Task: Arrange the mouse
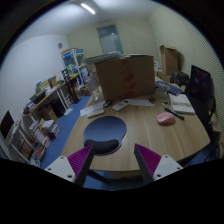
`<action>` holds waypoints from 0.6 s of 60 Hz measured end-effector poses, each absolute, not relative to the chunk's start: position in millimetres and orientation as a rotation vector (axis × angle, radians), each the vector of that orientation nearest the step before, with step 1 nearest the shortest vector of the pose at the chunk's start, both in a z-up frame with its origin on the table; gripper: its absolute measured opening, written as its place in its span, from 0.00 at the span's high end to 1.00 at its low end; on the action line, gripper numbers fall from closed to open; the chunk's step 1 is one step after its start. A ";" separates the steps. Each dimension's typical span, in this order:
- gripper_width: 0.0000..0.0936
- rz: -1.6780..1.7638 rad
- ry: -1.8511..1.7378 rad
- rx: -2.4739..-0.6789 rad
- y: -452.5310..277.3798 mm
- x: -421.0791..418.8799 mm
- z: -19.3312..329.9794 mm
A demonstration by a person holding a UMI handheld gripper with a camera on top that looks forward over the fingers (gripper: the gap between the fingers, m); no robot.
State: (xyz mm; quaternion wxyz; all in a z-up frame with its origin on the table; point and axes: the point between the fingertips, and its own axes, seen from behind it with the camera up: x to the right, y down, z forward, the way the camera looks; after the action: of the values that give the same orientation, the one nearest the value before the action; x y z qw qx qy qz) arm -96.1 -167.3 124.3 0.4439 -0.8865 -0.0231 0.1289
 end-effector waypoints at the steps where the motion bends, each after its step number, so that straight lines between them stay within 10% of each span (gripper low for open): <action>1: 0.12 0.319 -0.053 -2.196 -166.6 -94.6 124.6; 36: 0.11 0.084 -0.136 -2.228 -77.3 145.2 49.3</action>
State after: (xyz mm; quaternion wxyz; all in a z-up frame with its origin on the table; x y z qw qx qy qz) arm 145.2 -77.3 49.3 0.4383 -0.8965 -0.0549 0.0339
